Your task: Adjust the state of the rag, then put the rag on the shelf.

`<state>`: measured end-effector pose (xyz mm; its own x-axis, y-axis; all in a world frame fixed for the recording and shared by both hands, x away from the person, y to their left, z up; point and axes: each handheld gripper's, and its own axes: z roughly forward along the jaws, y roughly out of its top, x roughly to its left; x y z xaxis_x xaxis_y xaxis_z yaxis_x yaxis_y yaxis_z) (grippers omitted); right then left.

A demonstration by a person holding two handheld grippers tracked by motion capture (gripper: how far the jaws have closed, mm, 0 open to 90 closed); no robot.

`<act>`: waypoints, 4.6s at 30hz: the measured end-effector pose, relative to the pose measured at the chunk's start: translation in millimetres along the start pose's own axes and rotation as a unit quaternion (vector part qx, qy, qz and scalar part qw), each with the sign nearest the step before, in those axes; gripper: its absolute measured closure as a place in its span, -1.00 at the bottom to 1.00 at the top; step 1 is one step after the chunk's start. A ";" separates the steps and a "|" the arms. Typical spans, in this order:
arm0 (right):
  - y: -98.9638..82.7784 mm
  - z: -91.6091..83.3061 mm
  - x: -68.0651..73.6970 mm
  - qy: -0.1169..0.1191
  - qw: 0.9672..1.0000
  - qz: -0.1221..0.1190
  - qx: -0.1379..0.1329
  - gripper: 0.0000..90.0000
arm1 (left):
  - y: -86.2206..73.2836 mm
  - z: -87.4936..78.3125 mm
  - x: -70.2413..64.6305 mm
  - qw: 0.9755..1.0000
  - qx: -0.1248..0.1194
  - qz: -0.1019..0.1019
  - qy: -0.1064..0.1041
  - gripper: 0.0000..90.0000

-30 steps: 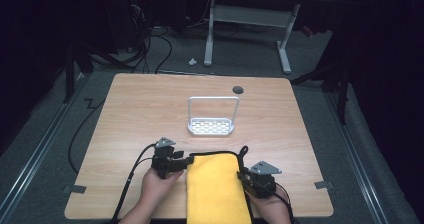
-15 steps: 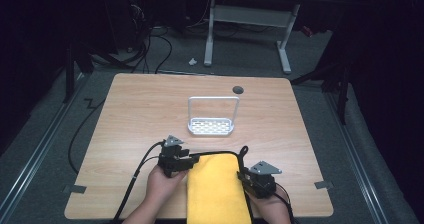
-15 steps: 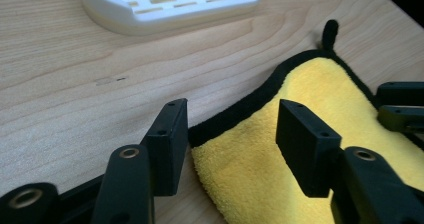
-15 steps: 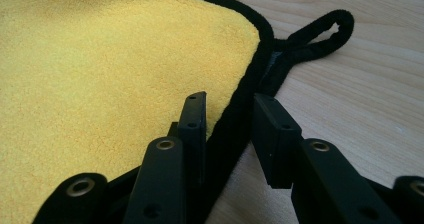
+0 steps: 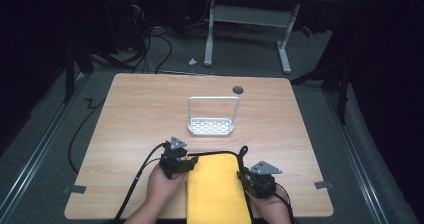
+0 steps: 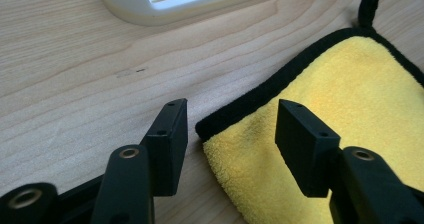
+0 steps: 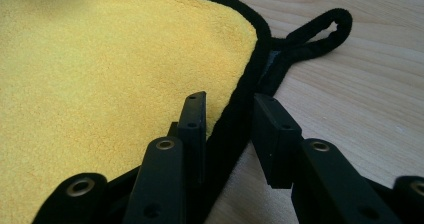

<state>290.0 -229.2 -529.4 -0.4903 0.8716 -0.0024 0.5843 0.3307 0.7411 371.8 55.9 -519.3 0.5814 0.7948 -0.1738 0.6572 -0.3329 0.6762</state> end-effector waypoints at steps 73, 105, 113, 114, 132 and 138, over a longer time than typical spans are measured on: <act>95.5 -14.9 2.7 -0.044 0.985 0.008 -0.169 0.83 | 46.8 -61.0 -0.4 0.981 -0.191 0.025 -0.006 0.85; 167.9 -66.5 4.7 -0.066 0.957 -0.019 -0.280 0.83 | 116.9 -131.1 -4.7 0.950 -0.305 0.067 0.018 0.85; 186.6 -78.6 1.9 -0.071 0.950 -0.022 -0.302 0.83 | 135.9 -146.6 -6.4 0.942 -0.325 0.080 0.026 0.85; 186.6 -78.6 1.9 -0.071 0.950 -0.022 -0.302 0.83 | 139.0 -148.6 -6.9 0.941 -0.328 0.081 0.027 0.85; 210.2 -95.1 -12.7 -0.081 0.943 -0.014 -0.322 0.83 | 170.7 -160.6 -17.2 0.932 -0.340 0.115 0.042 0.85; 221.9 -102.4 -19.4 -0.076 0.941 -0.006 -0.330 0.83 | 187.8 -166.8 -18.0 0.928 -0.345 0.134 0.053 0.85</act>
<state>363.0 -209.8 -296.1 -0.3666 0.9276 -0.0724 0.0262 0.0881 0.9958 404.8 63.7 -269.8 0.6049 0.7882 0.1129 0.0123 -0.1510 0.9885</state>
